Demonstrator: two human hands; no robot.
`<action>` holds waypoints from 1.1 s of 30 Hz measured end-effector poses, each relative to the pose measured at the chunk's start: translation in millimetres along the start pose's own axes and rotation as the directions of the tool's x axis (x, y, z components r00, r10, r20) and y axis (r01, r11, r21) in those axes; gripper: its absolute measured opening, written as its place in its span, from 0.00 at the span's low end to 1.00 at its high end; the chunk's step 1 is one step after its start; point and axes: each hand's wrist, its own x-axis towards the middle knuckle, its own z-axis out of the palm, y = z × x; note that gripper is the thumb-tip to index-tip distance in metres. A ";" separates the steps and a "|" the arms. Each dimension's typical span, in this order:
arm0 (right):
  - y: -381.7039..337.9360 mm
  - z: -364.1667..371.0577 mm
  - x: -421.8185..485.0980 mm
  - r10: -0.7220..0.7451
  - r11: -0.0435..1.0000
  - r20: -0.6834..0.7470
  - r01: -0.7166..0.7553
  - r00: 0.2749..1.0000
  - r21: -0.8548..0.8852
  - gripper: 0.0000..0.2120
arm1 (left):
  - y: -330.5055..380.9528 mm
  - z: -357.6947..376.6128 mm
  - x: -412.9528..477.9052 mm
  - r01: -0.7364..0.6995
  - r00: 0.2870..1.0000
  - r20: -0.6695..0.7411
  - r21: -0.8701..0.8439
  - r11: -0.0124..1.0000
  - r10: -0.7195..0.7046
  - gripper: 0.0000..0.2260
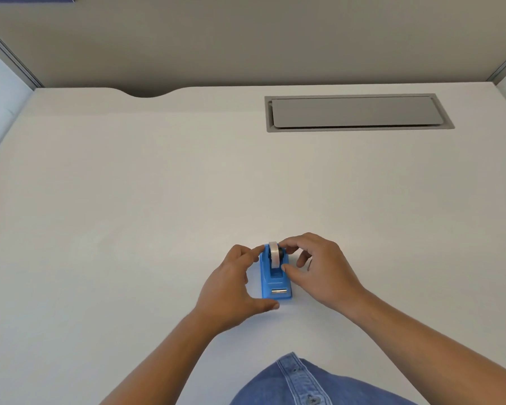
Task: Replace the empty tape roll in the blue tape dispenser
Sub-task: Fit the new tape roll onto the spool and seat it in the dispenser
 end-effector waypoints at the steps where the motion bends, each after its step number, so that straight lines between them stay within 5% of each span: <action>1: -1.3 0.1 -0.2 -0.014 1.000 0.007 0.014 1.000 -0.015 0.18 | 0.2 2.0 0.0 -0.004 1.000 -0.006 0.008 1.000 0.004 0.44; 15: -13.0 -4.6 11.8 -0.063 0.961 0.060 0.076 0.996 -0.265 0.10 | 4.0 4.7 1.9 -0.008 1.000 -0.027 0.032 0.999 0.009 0.39; 33: -18.0 -3.0 11.5 -0.019 0.925 0.116 0.062 0.993 -0.374 0.08 | 5.1 6.4 4.0 0.018 1.000 -0.019 0.050 0.999 -0.017 0.40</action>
